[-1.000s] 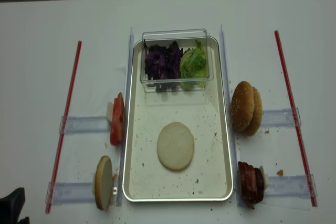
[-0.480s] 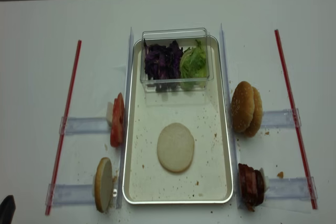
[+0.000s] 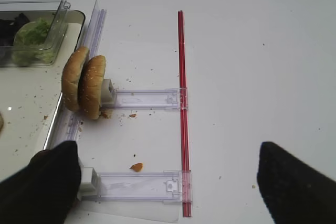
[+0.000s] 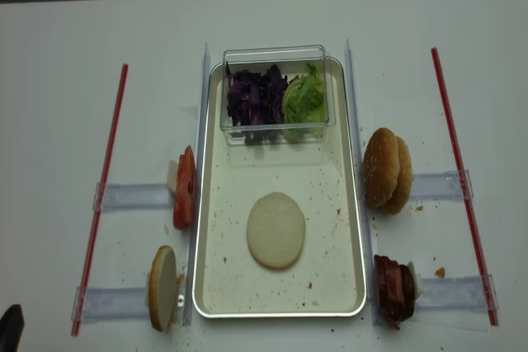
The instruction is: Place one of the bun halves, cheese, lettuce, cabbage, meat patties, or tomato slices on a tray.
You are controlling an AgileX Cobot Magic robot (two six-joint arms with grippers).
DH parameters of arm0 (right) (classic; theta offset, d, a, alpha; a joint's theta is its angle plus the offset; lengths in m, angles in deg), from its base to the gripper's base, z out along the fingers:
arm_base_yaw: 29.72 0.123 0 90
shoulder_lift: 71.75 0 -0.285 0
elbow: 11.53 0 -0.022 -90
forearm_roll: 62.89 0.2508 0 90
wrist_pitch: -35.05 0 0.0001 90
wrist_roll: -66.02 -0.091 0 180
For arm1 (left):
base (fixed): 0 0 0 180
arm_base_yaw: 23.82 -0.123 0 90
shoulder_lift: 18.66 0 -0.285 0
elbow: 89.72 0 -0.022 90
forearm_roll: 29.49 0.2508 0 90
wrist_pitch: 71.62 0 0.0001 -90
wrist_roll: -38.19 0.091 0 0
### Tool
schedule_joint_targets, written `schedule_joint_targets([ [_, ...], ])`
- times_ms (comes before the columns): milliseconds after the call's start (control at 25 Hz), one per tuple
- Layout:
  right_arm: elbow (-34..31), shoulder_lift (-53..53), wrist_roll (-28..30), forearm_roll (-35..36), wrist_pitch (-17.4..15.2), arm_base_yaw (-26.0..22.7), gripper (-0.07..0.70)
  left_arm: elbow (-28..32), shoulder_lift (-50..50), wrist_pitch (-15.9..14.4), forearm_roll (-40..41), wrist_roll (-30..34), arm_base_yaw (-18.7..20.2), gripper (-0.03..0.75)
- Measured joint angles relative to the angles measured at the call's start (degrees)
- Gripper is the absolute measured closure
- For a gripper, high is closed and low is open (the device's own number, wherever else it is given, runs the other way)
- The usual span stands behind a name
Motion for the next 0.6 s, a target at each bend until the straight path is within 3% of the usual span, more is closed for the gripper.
schedule_joint_targets([
  [600,0.00,0.00,0.00,0.00,0.00,0.00,-0.060,0.00,0.00,0.00,0.00,0.00,0.00,0.124],
])
